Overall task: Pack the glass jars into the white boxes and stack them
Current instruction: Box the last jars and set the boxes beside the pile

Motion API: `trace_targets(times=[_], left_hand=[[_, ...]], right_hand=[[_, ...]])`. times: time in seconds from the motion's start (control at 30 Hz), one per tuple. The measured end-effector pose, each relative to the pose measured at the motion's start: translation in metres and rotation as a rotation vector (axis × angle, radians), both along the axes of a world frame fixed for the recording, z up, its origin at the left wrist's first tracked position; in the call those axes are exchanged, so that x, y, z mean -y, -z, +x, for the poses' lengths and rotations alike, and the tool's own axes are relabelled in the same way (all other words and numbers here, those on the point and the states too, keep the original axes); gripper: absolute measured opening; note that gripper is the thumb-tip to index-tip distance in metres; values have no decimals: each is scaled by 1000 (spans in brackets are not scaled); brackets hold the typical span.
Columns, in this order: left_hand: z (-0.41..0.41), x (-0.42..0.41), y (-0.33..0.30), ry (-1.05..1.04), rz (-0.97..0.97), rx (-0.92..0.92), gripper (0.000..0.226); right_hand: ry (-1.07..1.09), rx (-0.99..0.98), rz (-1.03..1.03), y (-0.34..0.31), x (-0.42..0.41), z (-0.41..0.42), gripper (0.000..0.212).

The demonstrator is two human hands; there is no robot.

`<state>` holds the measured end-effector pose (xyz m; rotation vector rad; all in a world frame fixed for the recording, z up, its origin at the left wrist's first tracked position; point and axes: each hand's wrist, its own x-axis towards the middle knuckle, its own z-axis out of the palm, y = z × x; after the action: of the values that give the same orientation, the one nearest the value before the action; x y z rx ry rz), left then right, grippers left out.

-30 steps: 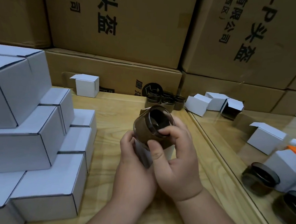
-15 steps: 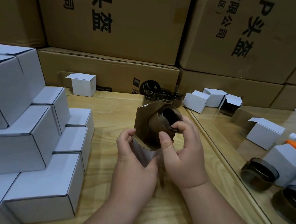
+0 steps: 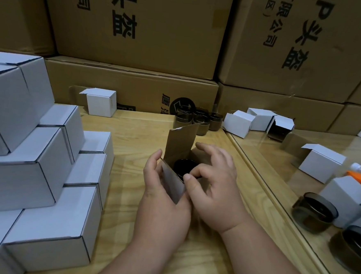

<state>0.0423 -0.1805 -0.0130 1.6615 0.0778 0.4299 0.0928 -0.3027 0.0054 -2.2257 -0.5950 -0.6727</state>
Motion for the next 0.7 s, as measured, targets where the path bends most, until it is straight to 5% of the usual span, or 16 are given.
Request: trace_targets(times=[0.13,0.23,0.33,0.47,0.7], left_hand=[[2,-2,3,-16,23,-14,86],[3,-3,6,-20,73,-36,89],[1,-3,3,-17,112,-43,87],[-2,-3,-2,4,174,-52,65],[0,-2,-5,27,180,-32,50]], right_hand=[[-17,10,78,0,0,-2,27],[-3,-1,386,-2,1,-3,22],[-29,-228,695,-1,4,2,27],[-68,-505,716,0,6,7,40],[-166,-641,807,-3,3,7,52]])
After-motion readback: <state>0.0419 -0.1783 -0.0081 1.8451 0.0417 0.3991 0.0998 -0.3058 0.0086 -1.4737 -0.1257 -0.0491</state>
